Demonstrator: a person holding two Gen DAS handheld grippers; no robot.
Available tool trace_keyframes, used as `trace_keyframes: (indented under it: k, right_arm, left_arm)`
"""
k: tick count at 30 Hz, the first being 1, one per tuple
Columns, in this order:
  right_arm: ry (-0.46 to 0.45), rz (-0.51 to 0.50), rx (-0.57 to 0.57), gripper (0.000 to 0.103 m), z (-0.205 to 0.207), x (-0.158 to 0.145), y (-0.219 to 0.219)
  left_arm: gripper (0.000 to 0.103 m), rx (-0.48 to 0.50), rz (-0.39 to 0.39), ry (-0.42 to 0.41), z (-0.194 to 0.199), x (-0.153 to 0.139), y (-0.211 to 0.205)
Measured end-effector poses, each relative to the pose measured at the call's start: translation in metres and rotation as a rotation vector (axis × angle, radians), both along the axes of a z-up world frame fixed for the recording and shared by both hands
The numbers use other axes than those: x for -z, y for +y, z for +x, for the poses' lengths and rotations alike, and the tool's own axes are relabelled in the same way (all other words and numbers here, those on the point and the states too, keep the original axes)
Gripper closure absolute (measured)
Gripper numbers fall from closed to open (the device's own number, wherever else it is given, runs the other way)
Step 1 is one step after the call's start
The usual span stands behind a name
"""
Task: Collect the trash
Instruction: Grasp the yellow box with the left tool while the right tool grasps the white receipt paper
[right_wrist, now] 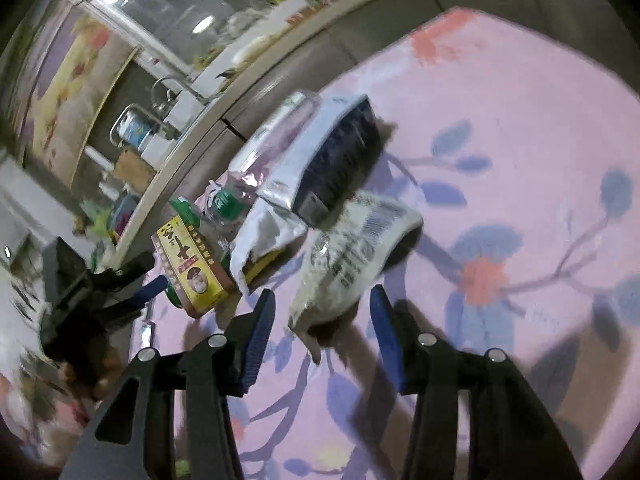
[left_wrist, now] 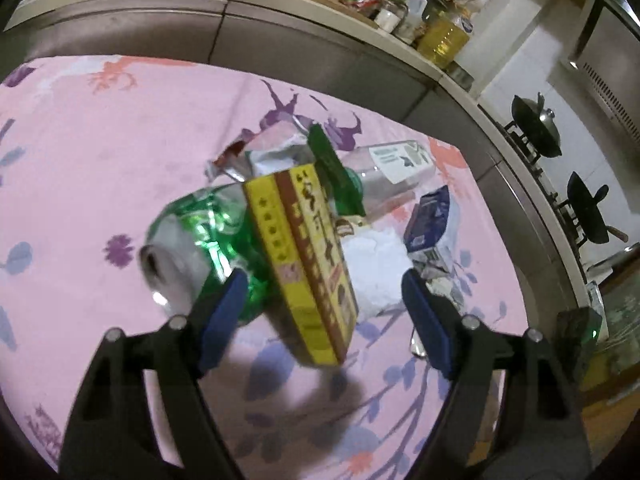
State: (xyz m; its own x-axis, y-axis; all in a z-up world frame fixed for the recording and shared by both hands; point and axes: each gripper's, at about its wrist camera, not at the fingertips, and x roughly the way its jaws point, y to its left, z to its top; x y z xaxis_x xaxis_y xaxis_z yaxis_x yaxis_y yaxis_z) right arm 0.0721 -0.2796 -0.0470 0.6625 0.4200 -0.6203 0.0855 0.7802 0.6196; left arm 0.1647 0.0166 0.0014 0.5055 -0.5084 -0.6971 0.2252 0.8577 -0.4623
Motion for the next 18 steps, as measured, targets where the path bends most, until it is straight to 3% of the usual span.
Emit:
trace_keyframes:
  k: [2, 4, 6, 13, 14, 15, 17, 18]
  right_arm:
    - [0.014, -0.039, -0.006, 0.056, 0.006, 0.001, 0.003]
    - [0.011, -0.063, -0.008, 0.056, 0.011, 0.001, 0.004]
    - [0.016, -0.055, 0.011, 0.056, 0.018, 0.003, -0.001]
    - [-0.011, 0.085, 0.093, 0.058, 0.034, 0.015, -0.031]
    - [-0.012, 0.095, 0.079, 0.062, 0.036, 0.016, -0.030]
    - [-0.003, 0.108, 0.064, 0.079, 0.039, 0.018, -0.029]
    - [0.020, 0.181, 0.043, 0.085, 0.042, 0.028, -0.027]
    - [0.013, 0.210, 0.047, 0.097, 0.040, 0.030, -0.028]
  left_arm:
    - [0.027, -0.001, -0.001, 0.010, 0.012, 0.006, -0.004]
    - [0.037, -0.004, 0.000, 0.024, 0.019, 0.013, -0.006]
    - [0.072, -0.002, 0.003, 0.050, 0.024, 0.020, -0.007]
    - [0.080, 0.015, -0.051, 0.028, 0.000, 0.013, 0.008]
    - [0.081, 0.020, -0.057, 0.022, -0.005, 0.010, 0.011]
    - [0.081, 0.025, -0.062, 0.016, -0.010, 0.008, 0.012]
    - [0.081, 0.039, -0.073, 0.002, -0.022, 0.002, 0.014]
    - [0.081, 0.047, -0.077, -0.004, -0.028, -0.001, 0.014]
